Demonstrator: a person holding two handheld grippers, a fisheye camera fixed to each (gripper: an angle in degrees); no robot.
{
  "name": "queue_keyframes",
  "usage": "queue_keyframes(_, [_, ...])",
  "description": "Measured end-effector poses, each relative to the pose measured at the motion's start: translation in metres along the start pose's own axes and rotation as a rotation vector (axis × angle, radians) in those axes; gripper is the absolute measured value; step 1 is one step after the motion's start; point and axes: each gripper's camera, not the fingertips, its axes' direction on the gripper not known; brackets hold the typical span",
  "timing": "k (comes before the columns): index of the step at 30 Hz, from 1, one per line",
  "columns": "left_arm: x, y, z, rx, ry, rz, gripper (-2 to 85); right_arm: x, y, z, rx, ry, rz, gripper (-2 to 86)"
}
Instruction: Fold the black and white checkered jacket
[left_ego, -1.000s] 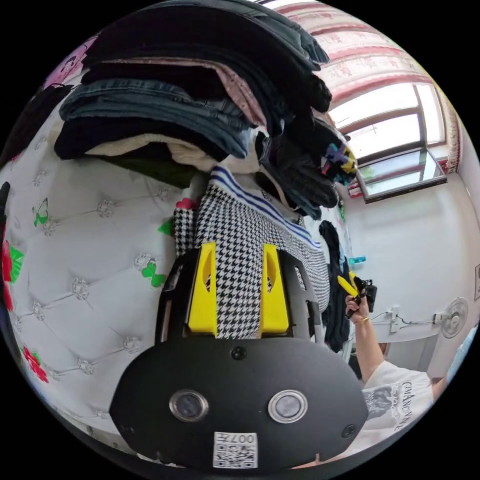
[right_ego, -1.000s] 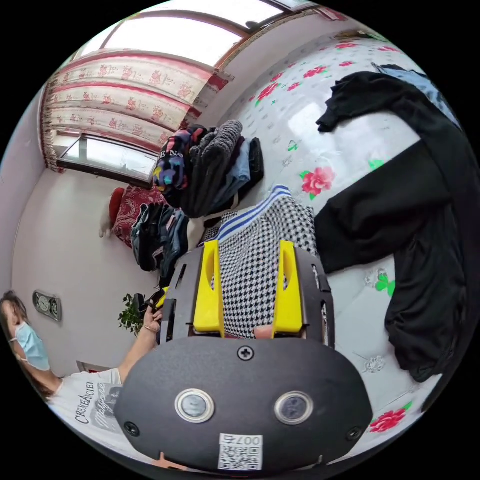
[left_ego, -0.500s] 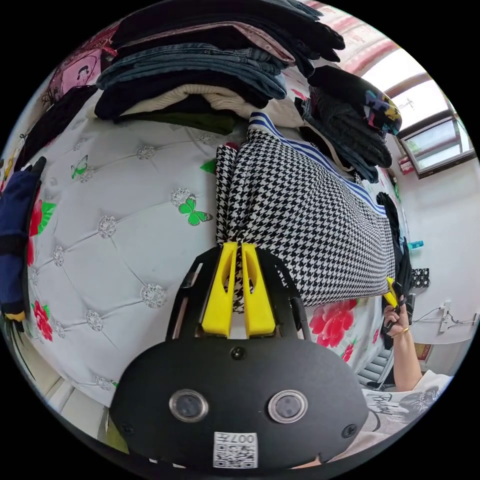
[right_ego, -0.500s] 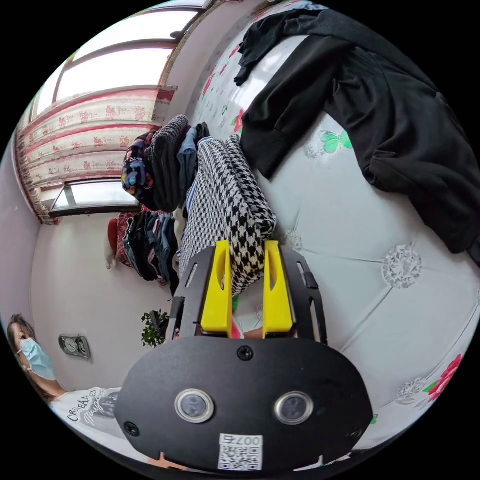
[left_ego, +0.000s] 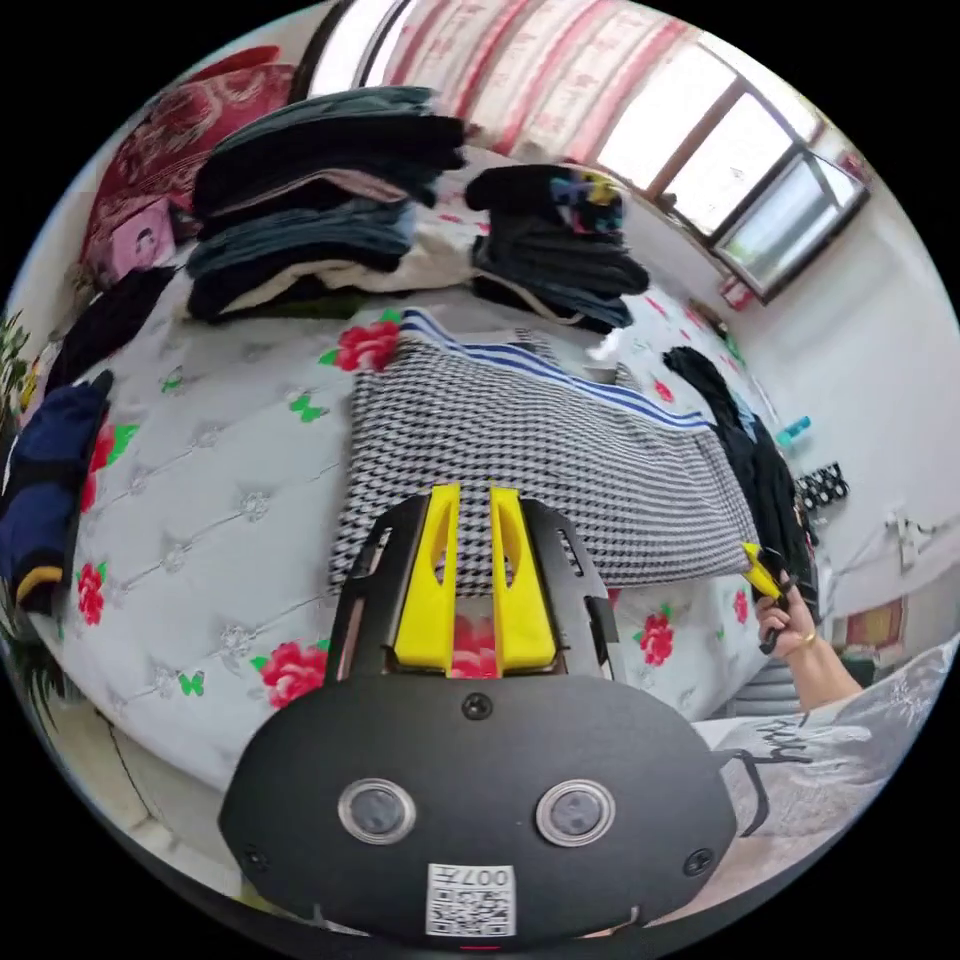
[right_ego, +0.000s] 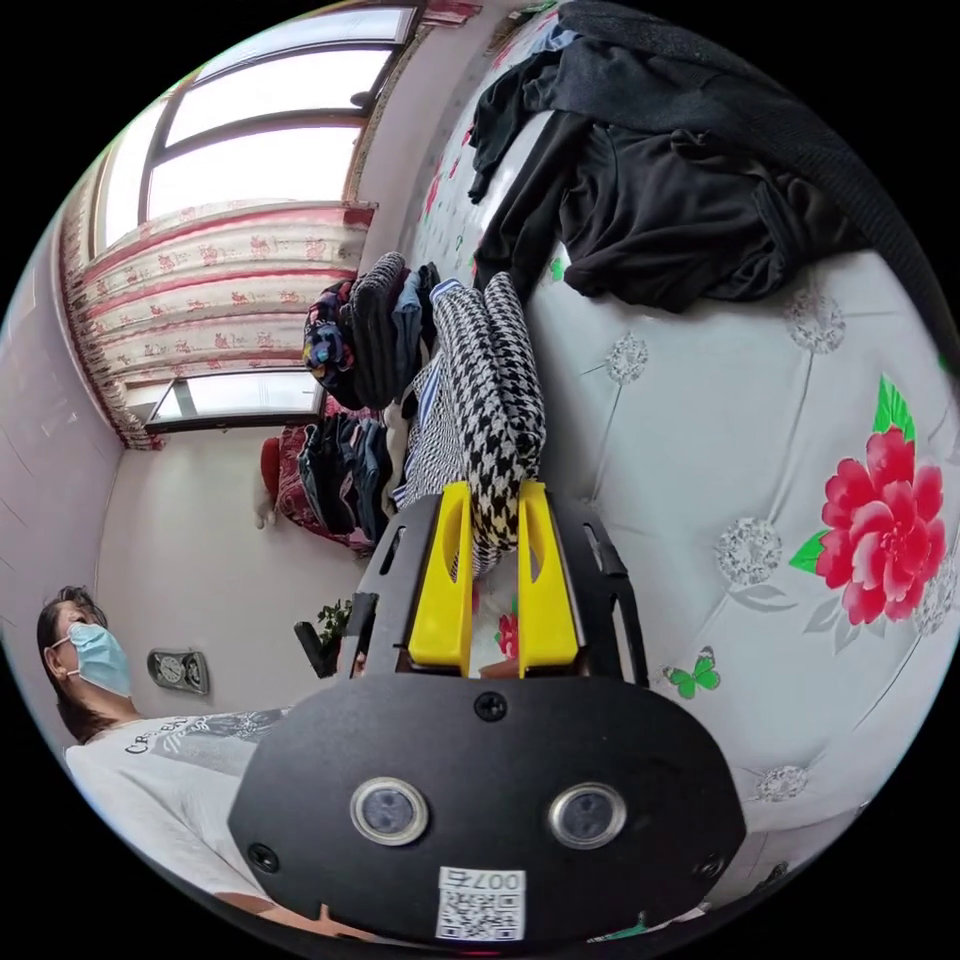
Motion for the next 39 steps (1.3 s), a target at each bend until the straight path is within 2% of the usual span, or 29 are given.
queue_keyframes(2, [0.055,-0.015,0.05,-0.09,0.137,0.155,5.7,-0.008,-0.004,0.0,0.01,-0.008,-0.016,5.1])
queue_keyframes(3, [0.065,-0.017,0.066,-0.123,0.144,0.183,5.7,-0.019,-0.006,-0.001,0.017,-0.014,-0.042,5.0])
queue_keyframes(5, [0.078,-0.015,0.132,-0.313,0.057,0.212,5.6,-0.044,-0.008,0.0,0.019,-0.034,-0.103,5.0])
queue_keyframes(6, [0.077,-0.013,0.14,-0.326,0.059,0.205,5.6,-0.068,-0.01,0.005,0.008,-0.049,-0.164,5.1])
queue_keyframes(7, [0.069,-0.012,0.135,-0.286,0.089,0.168,5.3,-0.082,-0.011,0.009,-0.011,-0.057,-0.204,5.2])
queue_keyframes(13, [0.025,0.014,0.07,-0.231,0.172,0.121,4.7,-0.25,0.018,0.108,-0.23,0.037,-0.776,5.7])
queue_keyframes(15, [0.0,0.033,0.043,-0.203,0.212,0.075,5.4,-0.301,0.058,0.175,-0.386,0.056,-1.021,6.0])
queue_keyframes(18, [-0.057,0.069,-0.003,-0.149,0.241,-0.069,6.2,-0.317,0.116,0.27,-0.589,0.08,-1.184,6.7])
queue_keyframes(22, [-0.144,0.117,-0.049,-0.073,0.284,-0.282,8.8,-0.256,0.167,0.395,-0.866,0.152,-1.105,8.1])
queue_keyframes(24, [-0.176,0.129,-0.059,-0.052,0.348,-0.37,11.1,-0.2,0.177,0.45,-1.024,0.229,-0.962,9.2])
queue_keyframes(26, [-0.207,0.135,-0.065,-0.018,0.461,-0.468,14.8,-0.194,0.159,0.441,-1.0,0.092,-0.837,10.0])
queue_keyframes(28, [-0.22,0.134,-0.066,0.011,0.499,-0.498,16.5,-0.203,0.141,0.42,-1.006,-0.013,-0.814,11.0])
queue_keyframes(31, [-0.236,0.12,-0.059,0.034,0.613,-0.534,20.4,-0.216,0.078,0.35,-0.834,-0.154,-0.814,12.4])
queue_keyframes(33, [-0.243,0.109,-0.054,0.056,0.677,-0.556,22.9,-0.205,0.005,0.292,-0.613,-0.082,-0.76,13.5])
queue_keyframes(34, [-0.246,0.101,-0.051,0.059,0.714,-0.57,25.0,-0.199,-0.013,0.28,-0.565,-0.039,-0.739,13.7])
queue_keyframes(36, [-0.249,0.09,-0.05,0.07,0.749,-0.58,27.6,-0.155,-0.081,0.242,-0.435,0.117,-0.557,14.9])
queue_keyframes(39, [-0.243,0.066,-0.052,0.018,0.727,-0.525,29.6,-0.091,-0.137,0.22,-0.372,0.088,-0.306,16.0])
